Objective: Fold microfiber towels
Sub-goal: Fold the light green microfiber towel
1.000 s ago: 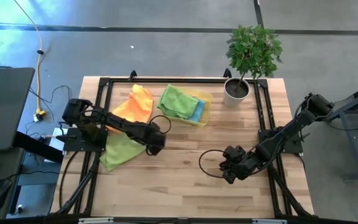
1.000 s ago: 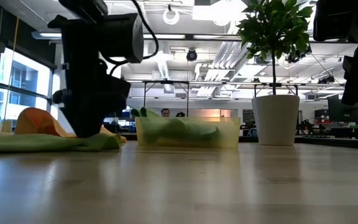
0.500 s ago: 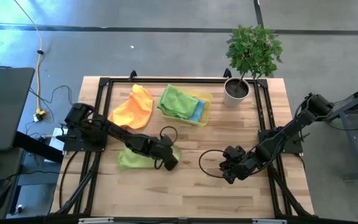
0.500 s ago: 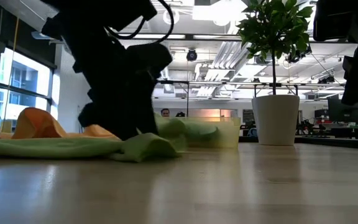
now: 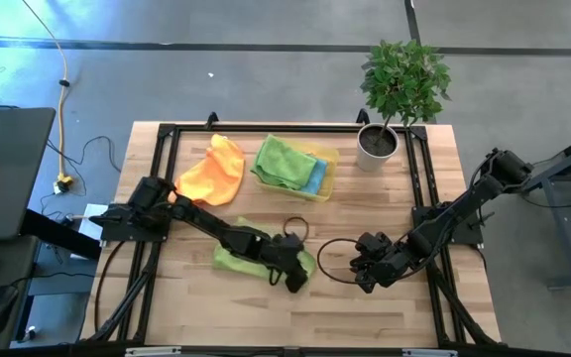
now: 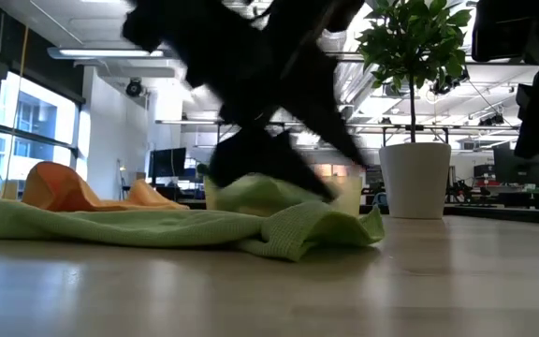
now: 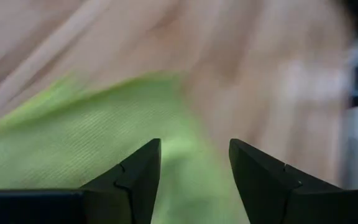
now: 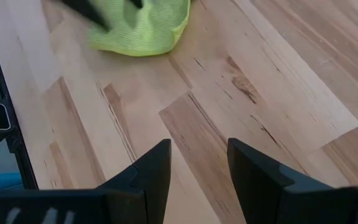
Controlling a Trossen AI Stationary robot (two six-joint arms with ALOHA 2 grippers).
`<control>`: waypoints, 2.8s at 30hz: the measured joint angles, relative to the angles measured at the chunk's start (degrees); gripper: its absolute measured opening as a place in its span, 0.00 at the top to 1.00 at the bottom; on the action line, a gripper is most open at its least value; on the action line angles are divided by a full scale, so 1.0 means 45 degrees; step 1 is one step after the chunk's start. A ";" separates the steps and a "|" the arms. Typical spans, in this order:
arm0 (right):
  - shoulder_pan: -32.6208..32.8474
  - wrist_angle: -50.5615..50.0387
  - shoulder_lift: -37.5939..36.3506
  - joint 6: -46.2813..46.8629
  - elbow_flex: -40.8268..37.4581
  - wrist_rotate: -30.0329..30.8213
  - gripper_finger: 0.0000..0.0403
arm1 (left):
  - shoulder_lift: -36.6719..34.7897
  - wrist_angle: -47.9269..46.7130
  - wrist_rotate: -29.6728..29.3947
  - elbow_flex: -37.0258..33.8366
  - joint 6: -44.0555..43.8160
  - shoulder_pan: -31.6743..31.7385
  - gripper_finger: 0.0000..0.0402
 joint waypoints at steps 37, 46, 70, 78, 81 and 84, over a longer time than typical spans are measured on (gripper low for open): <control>-0.3512 0.7981 0.3789 0.1276 0.0627 -0.1786 0.63 | -0.1555 -1.4561 0.0326 0.2880 0.6678 -0.1266 0.55; -0.4202 0.4338 0.4418 0.1099 0.2041 -0.2196 0.63 | -0.1633 -1.5752 0.0531 0.2852 0.6698 -0.1537 0.55; -0.4556 0.5444 0.6144 0.0595 0.2254 -0.4095 0.76 | -0.5267 -1.6468 0.0608 0.2907 0.4217 -0.2477 0.55; -0.4551 0.5035 0.6096 0.0568 0.2249 -0.4489 0.98 | -0.7038 -1.6172 -0.0303 0.2949 0.3794 -0.2458 0.55; -0.4533 0.4967 0.5771 0.0333 0.2249 -0.4697 0.99 | -0.7379 -1.5622 -0.0679 0.2959 0.3923 -0.2458 0.55; -0.4487 0.4740 0.5175 -0.0473 0.2273 -0.4540 0.99 | -0.7445 -1.4806 -0.1126 0.2954 0.4260 -0.2455 0.55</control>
